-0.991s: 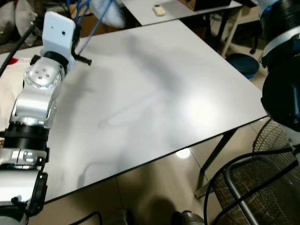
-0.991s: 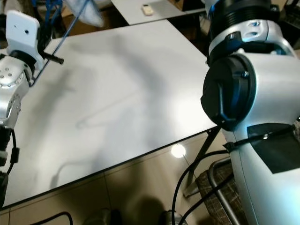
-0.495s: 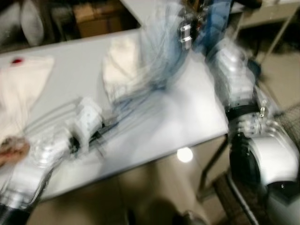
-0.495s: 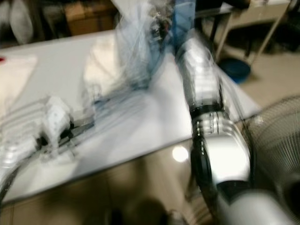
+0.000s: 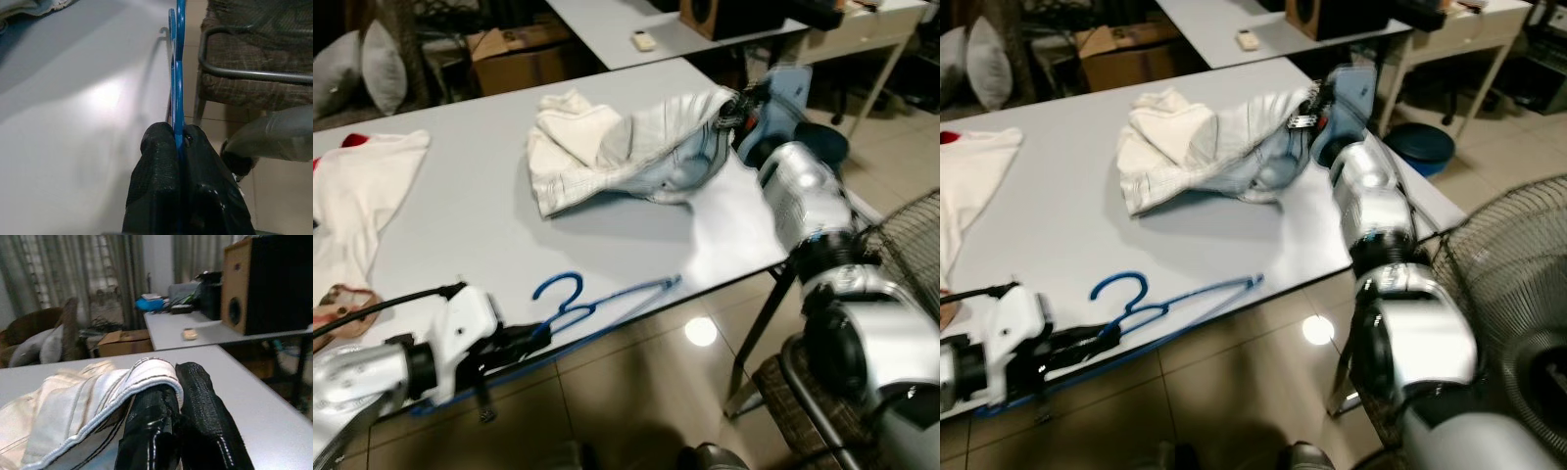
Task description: Hang hanger
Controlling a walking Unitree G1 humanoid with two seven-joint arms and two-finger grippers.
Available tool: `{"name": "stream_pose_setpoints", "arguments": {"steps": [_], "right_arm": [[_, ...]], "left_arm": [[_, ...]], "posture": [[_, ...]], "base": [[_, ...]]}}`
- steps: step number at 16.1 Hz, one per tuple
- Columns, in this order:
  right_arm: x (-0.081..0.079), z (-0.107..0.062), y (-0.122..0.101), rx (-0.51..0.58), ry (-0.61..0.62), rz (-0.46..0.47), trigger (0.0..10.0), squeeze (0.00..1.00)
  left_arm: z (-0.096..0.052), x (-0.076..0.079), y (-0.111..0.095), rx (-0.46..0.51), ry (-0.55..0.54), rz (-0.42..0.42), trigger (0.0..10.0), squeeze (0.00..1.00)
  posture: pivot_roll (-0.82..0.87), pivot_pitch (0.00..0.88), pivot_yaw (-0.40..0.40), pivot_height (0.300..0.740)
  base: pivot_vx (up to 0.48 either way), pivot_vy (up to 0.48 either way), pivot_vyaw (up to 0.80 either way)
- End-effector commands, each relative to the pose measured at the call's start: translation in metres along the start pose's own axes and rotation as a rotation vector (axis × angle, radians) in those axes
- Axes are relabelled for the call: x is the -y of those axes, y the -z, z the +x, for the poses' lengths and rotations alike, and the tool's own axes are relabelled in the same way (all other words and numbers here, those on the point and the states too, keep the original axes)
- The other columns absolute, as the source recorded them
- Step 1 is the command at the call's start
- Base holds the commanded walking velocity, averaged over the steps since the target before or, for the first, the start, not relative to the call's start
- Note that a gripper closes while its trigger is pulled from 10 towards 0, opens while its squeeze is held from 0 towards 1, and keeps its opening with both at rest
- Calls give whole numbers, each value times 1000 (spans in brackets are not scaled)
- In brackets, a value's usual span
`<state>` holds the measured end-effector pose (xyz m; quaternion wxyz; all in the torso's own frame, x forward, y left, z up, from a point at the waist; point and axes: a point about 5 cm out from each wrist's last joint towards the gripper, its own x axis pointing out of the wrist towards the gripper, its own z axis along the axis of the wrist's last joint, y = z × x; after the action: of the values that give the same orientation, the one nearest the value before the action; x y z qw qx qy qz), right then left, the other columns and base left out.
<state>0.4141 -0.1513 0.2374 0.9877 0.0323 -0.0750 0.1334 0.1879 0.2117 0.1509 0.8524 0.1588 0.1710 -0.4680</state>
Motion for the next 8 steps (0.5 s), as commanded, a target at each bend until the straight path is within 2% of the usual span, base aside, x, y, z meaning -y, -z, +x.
{"name": "stream_pose_setpoints", "arguments": {"steps": [1,2,3,4,6,8], "right_arm": [[7,1,-7,-2,10,5,10000,0],[12,-2,-2,-47,-16,-8,10000,0],[15,-10,12,-123,-95,-21,10000,1000],[17,-23,30,-188,-155,-2,10000,1000],[15,-41,50,-247,-222,53,10000,1000],[10,-61,63,-299,-292,105,10000,1000]], "left_arm": [[-8,-2,-4,-2,-3,8,10000,0],[-15,-5,-6,19,-25,-3,10000,0],[-28,-11,-14,81,-70,-32,10000,0],[-44,-17,-22,164,-129,-65,10000,0],[-65,-21,-28,257,-179,-115,10000,0],[-74,-32,-37,379,-261,-133,10000,0]], "posture": [[-47,87,59,740],[-44,85,52,740],[-41,86,41,740],[-42,88,40,740],[-52,98,42,740],[-51,104,42,740]], "base": [[0,0,0],[0,0,0],[0,0,0],[0,0,0],[0,0,0],[0,0,0]]}}
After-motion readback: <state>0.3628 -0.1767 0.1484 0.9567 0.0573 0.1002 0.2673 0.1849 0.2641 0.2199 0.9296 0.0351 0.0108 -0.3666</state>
